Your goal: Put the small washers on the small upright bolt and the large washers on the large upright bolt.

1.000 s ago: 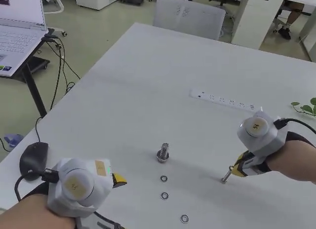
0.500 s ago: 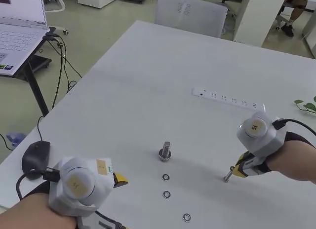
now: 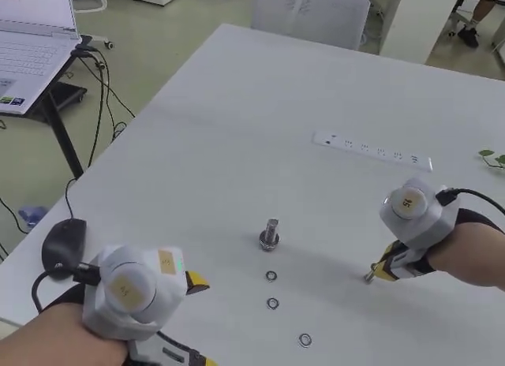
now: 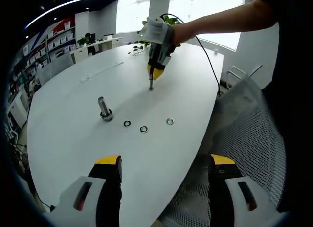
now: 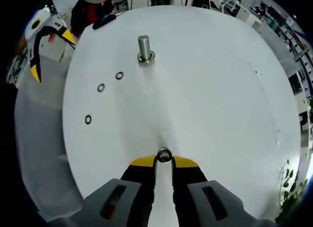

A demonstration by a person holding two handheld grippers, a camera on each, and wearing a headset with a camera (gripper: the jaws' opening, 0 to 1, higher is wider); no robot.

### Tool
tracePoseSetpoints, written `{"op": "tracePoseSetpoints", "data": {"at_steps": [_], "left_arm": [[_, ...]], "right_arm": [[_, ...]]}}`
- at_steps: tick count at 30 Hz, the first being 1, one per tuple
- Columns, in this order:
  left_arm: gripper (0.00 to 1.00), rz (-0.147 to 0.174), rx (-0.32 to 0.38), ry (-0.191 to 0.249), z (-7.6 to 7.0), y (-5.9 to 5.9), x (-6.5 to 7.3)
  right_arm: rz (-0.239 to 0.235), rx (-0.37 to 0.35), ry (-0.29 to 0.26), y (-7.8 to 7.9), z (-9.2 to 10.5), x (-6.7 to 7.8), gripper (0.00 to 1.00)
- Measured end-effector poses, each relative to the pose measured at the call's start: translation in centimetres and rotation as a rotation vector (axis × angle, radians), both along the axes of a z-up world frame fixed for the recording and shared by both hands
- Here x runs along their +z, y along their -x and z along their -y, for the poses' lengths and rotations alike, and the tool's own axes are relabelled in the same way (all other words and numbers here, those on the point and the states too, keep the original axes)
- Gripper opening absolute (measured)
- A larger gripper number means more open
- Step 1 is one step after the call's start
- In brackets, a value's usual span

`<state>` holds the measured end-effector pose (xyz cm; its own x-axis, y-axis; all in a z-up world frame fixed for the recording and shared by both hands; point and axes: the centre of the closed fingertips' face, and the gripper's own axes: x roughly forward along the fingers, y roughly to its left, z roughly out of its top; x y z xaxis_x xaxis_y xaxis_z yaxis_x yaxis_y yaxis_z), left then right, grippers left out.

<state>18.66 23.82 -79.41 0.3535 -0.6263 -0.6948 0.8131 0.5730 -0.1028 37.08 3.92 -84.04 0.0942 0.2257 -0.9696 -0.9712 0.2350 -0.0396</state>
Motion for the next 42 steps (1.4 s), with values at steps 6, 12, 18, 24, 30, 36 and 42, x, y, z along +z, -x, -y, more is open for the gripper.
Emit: {"op": "tracePoseSetpoints", "data": {"at_steps": [6, 12, 18, 24, 30, 36, 42], "left_arm": [[0.72, -0.010, 0.000, -0.004, 0.0, 0.1, -0.2], [0.71, -0.020, 0.002, -0.009, -0.1, 0.3, -0.5], [0.71, -0.029, 0.003, -0.011, -0.1, 0.5, -0.7], [0.71, -0.033, 0.006, -0.009, -0.2, 0.5, -0.7], [0.71, -0.033, 0.008, -0.013, -0.5, 0.5, -0.7], [0.70, -0.036, 0.010, -0.011, -0.5, 0.4, -0.7], [0.70, -0.034, 0.009, -0.009, -0.5, 0.4, -0.5]], "right_arm": [[-0.003, 0.007, 0.007, -0.1, 0.1, -1.0, 0.13], [-0.011, 0.005, 0.006, -0.3, -0.1, -1.8, 0.13], [-0.014, 0.014, 0.008, -0.2, -0.3, -2.7, 0.13], [-0.009, 0.045, 0.018, 0.2, -0.4, -2.9, 0.04], [-0.021, 0.019, 0.014, 0.6, -0.4, -2.6, 0.05], [-0.024, 0.012, 0.006, 0.8, -0.8, -2.3, 0.07], [-0.024, 0.011, 0.001, 0.9, -1.1, -2.2, 0.10]]}}
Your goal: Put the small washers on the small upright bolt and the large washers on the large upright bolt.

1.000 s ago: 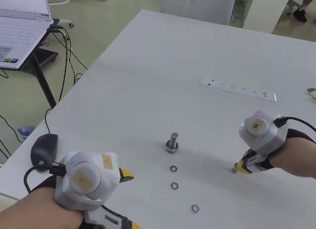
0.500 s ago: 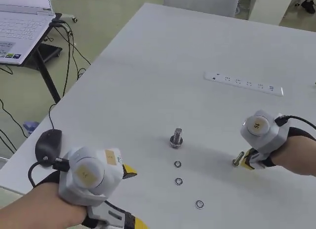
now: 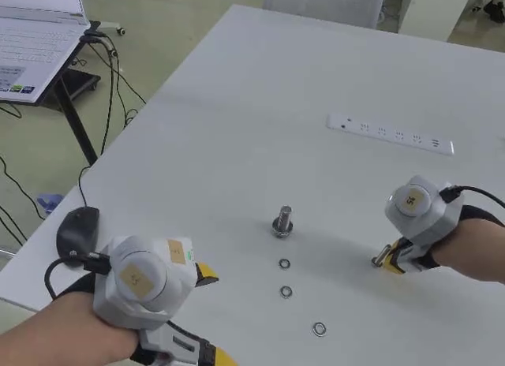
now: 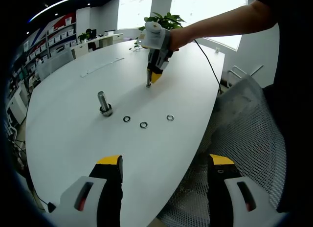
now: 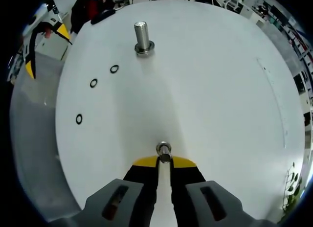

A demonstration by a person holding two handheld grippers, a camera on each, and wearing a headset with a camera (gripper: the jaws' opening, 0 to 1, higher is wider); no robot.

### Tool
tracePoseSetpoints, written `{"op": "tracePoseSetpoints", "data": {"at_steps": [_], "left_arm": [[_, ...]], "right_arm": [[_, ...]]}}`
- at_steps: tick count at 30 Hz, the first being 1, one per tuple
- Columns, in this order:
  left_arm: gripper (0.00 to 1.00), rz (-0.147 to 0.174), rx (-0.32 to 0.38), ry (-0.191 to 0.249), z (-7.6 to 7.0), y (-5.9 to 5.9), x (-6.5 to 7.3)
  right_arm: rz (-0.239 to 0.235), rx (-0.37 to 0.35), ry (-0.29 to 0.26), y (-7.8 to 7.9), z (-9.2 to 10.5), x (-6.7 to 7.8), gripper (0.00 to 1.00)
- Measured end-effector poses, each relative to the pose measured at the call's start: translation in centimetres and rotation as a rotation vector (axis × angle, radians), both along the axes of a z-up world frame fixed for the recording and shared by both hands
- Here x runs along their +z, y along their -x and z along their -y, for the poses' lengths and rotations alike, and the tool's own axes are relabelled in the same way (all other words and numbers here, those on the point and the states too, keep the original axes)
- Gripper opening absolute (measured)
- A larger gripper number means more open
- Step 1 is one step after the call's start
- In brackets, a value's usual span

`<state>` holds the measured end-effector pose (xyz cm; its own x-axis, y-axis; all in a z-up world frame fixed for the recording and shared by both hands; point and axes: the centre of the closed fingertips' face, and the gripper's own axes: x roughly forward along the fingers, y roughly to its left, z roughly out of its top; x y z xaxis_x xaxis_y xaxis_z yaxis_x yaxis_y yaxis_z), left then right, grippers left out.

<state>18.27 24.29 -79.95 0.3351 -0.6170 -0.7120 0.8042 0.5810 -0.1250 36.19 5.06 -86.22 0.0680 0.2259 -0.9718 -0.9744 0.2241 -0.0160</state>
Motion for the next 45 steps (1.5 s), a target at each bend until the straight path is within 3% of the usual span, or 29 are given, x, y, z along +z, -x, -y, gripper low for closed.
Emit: {"op": "tracePoseSetpoints", "data": {"at_steps": [8, 17, 24, 29, 38, 45], "left_arm": [[0.70, 0.004, -0.001, 0.000, -0.3, 0.2, 0.3], [0.69, 0.013, -0.002, 0.000, -0.2, 0.4, 0.6], [0.70, 0.031, 0.000, 0.009, 0.1, 0.2, 1.1], [0.71, 0.046, 0.003, 0.019, 0.3, 0.0, 1.5], [0.76, 0.064, 0.012, 0.030, 0.6, -0.3, 2.1], [0.84, 0.058, 0.023, 0.057, 1.0, 0.0, 2.1]], "right_arm": [[0.016, 0.011, -0.006, -0.7, -0.2, -0.3, 0.19], [0.022, 0.001, -0.012, -1.4, -0.2, 0.9, 0.19], [0.045, 0.013, -0.023, -2.2, -0.9, 3.0, 0.22], [0.050, 0.028, -0.059, -2.3, -2.4, 4.8, 0.24], [0.054, 0.083, -0.099, -1.0, -5.0, 6.6, 0.32], [0.052, 0.138, -0.106, 0.6, -6.2, 6.9, 0.34]]}}
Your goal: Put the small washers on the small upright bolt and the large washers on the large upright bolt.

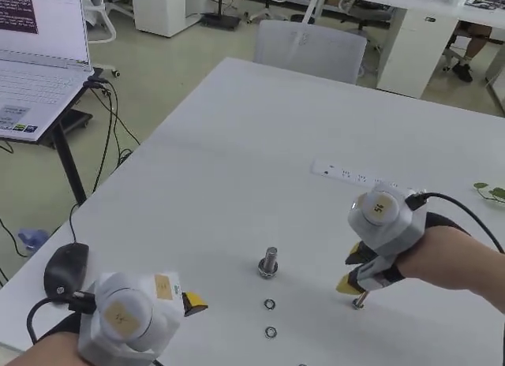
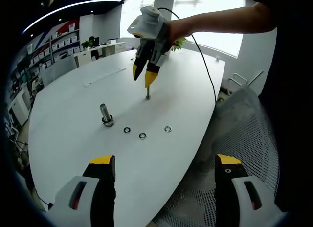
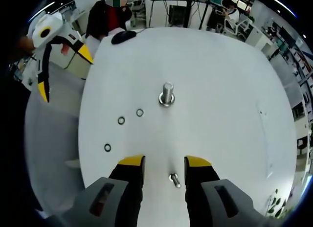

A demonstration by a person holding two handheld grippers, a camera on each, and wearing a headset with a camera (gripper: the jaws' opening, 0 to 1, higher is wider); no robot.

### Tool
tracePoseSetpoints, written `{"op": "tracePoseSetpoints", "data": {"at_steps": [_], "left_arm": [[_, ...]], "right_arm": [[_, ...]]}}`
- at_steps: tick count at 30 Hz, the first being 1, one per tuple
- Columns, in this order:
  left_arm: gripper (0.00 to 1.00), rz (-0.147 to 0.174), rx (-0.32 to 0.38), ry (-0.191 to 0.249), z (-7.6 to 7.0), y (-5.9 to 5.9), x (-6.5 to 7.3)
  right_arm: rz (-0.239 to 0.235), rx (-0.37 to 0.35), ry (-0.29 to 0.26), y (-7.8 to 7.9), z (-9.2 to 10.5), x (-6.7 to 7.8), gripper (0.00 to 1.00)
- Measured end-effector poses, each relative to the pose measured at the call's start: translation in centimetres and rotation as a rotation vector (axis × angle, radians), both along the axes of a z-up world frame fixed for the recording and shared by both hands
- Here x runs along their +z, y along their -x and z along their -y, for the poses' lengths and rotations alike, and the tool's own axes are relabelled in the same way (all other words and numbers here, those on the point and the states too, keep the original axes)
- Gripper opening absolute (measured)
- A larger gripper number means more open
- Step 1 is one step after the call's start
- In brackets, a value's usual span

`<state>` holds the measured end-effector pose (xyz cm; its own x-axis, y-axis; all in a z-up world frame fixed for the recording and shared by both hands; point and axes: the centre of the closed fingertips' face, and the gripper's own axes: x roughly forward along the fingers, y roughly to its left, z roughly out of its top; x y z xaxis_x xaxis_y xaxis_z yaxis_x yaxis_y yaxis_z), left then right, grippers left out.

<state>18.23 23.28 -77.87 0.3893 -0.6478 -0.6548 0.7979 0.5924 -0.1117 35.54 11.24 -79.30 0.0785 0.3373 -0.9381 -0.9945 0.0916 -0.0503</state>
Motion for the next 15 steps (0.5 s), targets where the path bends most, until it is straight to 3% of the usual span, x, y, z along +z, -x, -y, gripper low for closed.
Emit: {"op": "tracePoseSetpoints", "data": {"at_steps": [15], "left_arm": [[0.88, 0.008, 0.017, 0.015, 0.0, 0.2, 0.2]], "right_arm": [[-0.013, 0.074, -0.022, 4.0, -1.5, 0.2, 0.36]]}}
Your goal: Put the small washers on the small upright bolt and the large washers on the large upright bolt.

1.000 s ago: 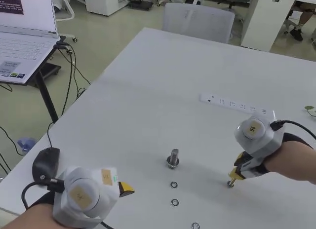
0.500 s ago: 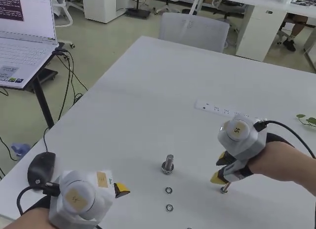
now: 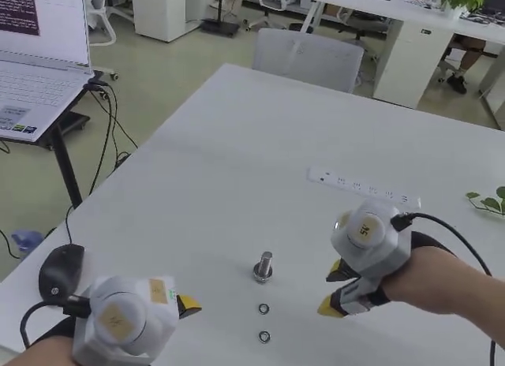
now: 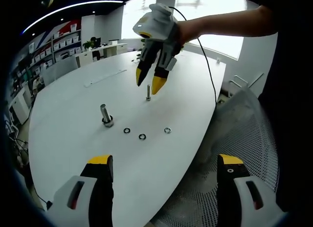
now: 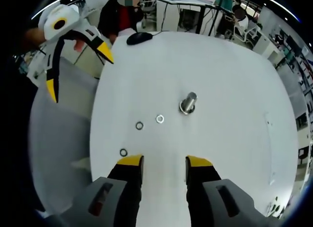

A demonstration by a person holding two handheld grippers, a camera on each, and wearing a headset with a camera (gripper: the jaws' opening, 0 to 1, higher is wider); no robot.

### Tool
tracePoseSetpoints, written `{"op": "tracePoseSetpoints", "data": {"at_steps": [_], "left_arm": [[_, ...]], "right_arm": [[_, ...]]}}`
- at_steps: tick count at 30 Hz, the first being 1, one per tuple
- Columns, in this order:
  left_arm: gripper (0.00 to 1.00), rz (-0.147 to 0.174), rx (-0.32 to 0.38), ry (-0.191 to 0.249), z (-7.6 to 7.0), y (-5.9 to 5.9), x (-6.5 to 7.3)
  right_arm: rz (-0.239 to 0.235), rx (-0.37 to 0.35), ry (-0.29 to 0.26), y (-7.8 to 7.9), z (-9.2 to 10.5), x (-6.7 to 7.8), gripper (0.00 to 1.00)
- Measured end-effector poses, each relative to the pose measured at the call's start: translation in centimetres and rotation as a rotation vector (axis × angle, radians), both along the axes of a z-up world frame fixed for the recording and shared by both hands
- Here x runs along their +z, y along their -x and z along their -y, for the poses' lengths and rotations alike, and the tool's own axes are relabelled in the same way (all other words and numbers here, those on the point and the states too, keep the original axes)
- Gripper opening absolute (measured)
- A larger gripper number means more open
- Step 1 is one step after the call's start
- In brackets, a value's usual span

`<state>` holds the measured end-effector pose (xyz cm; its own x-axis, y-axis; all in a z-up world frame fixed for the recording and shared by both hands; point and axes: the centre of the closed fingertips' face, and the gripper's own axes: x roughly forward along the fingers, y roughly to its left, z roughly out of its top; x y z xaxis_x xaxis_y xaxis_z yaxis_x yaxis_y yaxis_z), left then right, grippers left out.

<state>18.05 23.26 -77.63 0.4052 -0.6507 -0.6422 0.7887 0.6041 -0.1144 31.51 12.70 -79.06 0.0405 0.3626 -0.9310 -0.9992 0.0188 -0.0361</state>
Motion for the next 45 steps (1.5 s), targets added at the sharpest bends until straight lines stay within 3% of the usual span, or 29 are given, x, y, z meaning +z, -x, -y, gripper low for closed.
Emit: {"op": "tracePoseSetpoints", "data": {"at_steps": [19, 28, 38, 45], "left_arm": [[0.85, 0.006, 0.012, 0.005, 0.0, 0.2, 0.0], [0.85, 0.017, 0.013, 0.007, 0.1, 0.2, 0.2], [0.82, 0.010, 0.009, 0.004, 0.0, 0.6, 0.0], [0.82, 0.026, 0.024, 0.006, -0.1, 0.4, 0.3]], "right_arm": [[-0.033, 0.048, -0.025, 5.3, 0.1, -1.9, 0.37], [-0.015, 0.070, -0.016, 6.9, 0.1, -3.7, 0.37], [0.003, 0.098, 0.001, 7.5, 0.3, -6.0, 0.35], [-0.003, 0.113, 0.015, 8.0, 0.5, -7.8, 0.33]]}}
